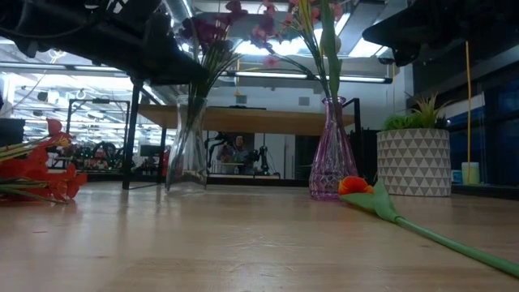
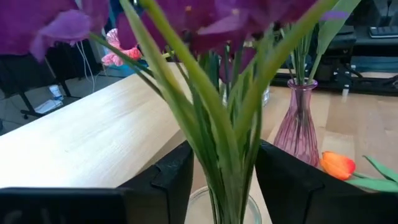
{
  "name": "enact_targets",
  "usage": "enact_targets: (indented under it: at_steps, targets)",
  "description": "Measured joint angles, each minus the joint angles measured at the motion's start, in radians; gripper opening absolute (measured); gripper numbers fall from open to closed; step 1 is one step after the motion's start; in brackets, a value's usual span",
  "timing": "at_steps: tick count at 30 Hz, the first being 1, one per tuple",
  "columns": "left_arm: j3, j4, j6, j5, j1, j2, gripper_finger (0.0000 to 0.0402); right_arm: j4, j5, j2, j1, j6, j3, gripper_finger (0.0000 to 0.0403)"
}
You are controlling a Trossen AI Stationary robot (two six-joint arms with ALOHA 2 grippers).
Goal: Pick and place flowers into a vace then onto a shelf
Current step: Put the purple flowers into the transparent vase, then put the red flowers into the transparent vase
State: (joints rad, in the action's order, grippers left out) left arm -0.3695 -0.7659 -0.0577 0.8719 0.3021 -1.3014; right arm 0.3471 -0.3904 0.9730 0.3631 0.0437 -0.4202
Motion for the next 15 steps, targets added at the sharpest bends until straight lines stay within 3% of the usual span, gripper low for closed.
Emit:
enact_targets:
  at_steps: [10,15]
  targets:
    - [0.0,0.022,0.035,-0.002,0.01,0.048,0.0171,0.0,0.0,0.0,0.0,0.0,0.0,0.0013]
    - [0.0,0.131,0.009,-0.002,0.03,0.108,0.0171,0.0,0.0,0.0,0.0,0.0,0.0,0.0013]
